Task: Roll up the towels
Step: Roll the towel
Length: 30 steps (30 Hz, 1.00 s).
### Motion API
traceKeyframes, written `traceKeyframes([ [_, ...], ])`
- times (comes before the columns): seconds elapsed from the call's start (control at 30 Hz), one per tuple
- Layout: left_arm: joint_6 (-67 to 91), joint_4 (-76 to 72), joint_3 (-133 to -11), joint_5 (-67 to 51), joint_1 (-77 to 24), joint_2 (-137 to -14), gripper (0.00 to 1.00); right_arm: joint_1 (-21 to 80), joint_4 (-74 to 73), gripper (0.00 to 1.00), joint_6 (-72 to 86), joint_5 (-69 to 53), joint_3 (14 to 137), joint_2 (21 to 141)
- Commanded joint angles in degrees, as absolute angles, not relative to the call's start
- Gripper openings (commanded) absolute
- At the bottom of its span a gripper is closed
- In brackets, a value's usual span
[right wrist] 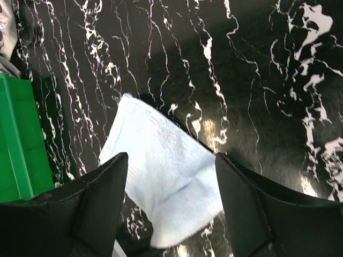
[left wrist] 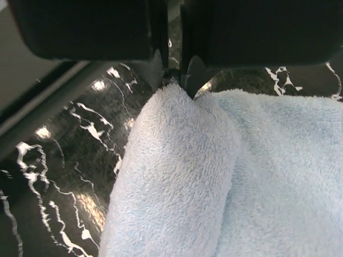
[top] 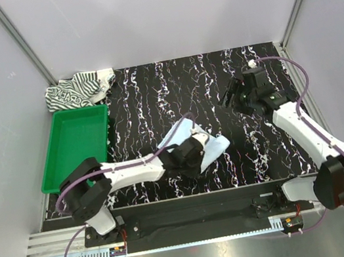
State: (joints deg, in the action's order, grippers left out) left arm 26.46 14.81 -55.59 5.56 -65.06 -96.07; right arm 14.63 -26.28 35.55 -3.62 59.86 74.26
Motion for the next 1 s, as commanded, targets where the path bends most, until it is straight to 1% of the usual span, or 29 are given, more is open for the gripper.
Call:
traceKeyframes([
  [0.0,31.98,6.87,-51.95,-8.24,-60.31,-90.19,0.0,14.76,-31.99,0.73,34.37,-0.79,60.3,69.36],
  [0.03,34.25,4.94,-48.81,-10.35,-59.16,-89.31,0.0,14.68,-31.73,0.73,34.37,-1.31,59.77,66.82],
  [0.07,35.58,0.22,-47.13,-14.55,-56.71,-88.25,0.0,14.68,-30.51,0.73,34.45,-3.06,58.29,65.23],
  [0.13,39.61,-4.46,-44.31,-18.61,-54.42,-86.75,0.0,14.68,-29.36,0.73,34.46,-5.35,56.96,61.11],
  [0.27,47.88,-17.44,-37.29,-28.8,-48.27,-87.01,0.0,14.68,-28.57,0.73,34.28,-12.8,55.11,57.22],
  [0.33,54.19,-24.3,-35.17,-31.01,-46.77,-87.8,0.0,14.68,-26.99,0.72,34.54,-18.07,54.06,55.91],
  [0.43,60.96,-27.32,-32.7,-33.13,-45.0,-88.77,0.0,14.68,-22.0,0.68,35.33,-24.68,50.37,54.76],
  [0.47,62.39,-29.6,-32.17,-33.83,-44.3,-88.94,0.0,14.68,-20.06,0.67,35.94,-28.7,47.75,54.67],
  [0.53,66.61,-31.19,-31.29,-34.1,-43.77,-89.29,0.0,14.68,-14.45,0.63,38.84,-31.45,44.84,54.49],
  [0.57,67.93,-32.07,-31.12,-34.71,-43.25,-89.73,0.0,14.68,-12.24,0.59,39.98,-33.64,41.69,54.49],
  [0.63,70.3,-32.87,-31.2,-35.5,-42.81,-90.17,0.0,14.77,-7.06,0.47,43.84,-35.67,38.42,55.28],
  [0.67,70.66,-32.26,-31.46,-36.12,-42.28,-90.35,0.0,14.85,-1.11,0.43,46.55,-37.42,35.28,55.72],
  [0.7,71.71,-31.91,-31.46,-36.12,-42.1,-90.44,0.0,14.85,2.77,0.34,47.89,-38.31,33.85,57.03],
  [0.73,72.15,-31.73,-31.46,-36.21,-42.01,-90.44,0.0,15.03,8.47,0.31,48.94,-38.93,32.71,57.91],
  [0.83,72.42,-28.84,-31.81,-36.39,-41.49,-90.53,0.0,16.87,18.76,0.27,53.16,-40.16,29.1,62.73],
  [0.97,73.21,-29.26,-30.33,-35.77,-41.13,-91.23,0.0,19.68,26.01,0.24,54.58,-39.38,30.75,71.26],
])
